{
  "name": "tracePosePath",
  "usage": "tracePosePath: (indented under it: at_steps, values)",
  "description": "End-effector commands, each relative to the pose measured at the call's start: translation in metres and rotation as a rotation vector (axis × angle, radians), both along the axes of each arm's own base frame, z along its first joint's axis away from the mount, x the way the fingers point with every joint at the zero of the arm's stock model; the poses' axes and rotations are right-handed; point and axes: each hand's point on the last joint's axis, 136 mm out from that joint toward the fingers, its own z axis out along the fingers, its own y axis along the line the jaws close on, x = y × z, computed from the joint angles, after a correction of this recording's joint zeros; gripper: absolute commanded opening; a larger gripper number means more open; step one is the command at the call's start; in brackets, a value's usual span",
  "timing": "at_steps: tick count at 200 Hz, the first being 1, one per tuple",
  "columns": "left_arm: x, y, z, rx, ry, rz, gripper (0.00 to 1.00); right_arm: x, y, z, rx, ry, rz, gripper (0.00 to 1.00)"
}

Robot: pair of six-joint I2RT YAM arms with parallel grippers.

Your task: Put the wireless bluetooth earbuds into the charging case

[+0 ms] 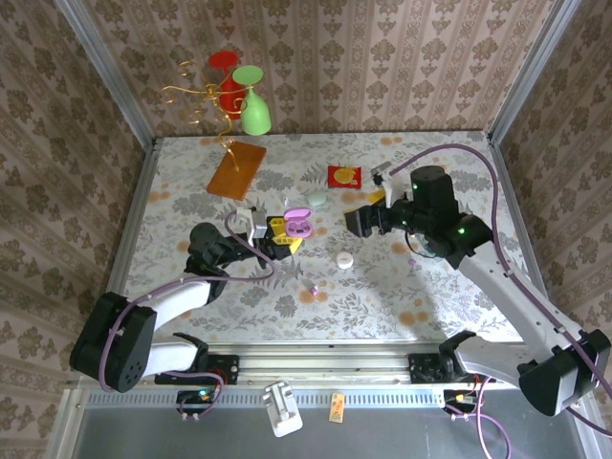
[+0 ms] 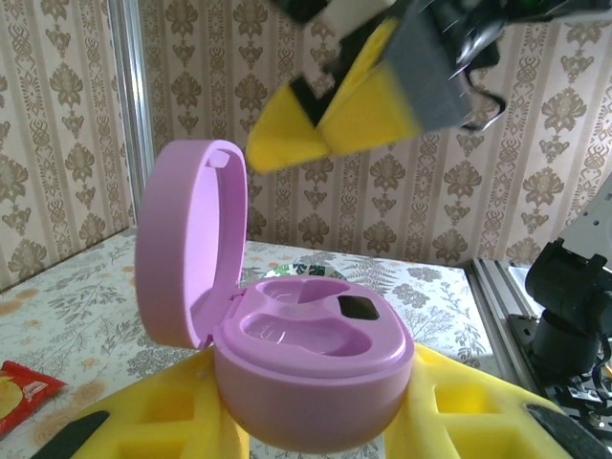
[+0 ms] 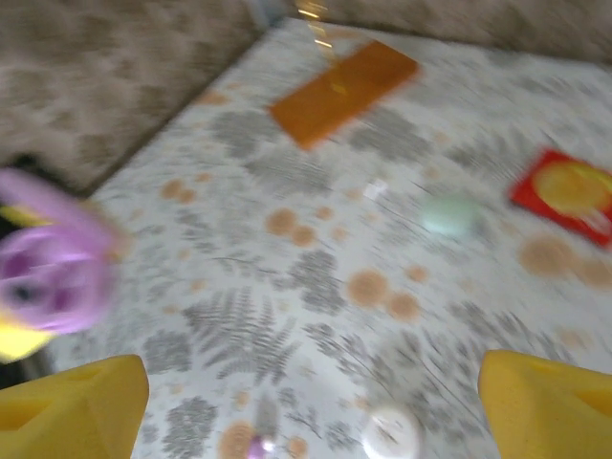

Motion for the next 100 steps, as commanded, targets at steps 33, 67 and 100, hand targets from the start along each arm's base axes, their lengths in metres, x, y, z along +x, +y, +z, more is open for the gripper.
tracePosePath:
  at_steps: [33,67,100]
  values:
    - [-0.007,0.000,0.006,-0.019,-0.029,-0.040,0.26,0.016,-0.078,-0.106,-0.221,0.369,-0.462,0.86]
    - [-0.007,0.000,0.005,-0.020,-0.031,-0.046,0.26,0.018,-0.115,-0.170,-0.330,0.529,-0.630,0.84]
    - [-0.009,0.000,0.005,-0.020,-0.032,-0.053,0.26,0.024,-0.120,-0.204,-0.264,0.609,-0.688,0.82]
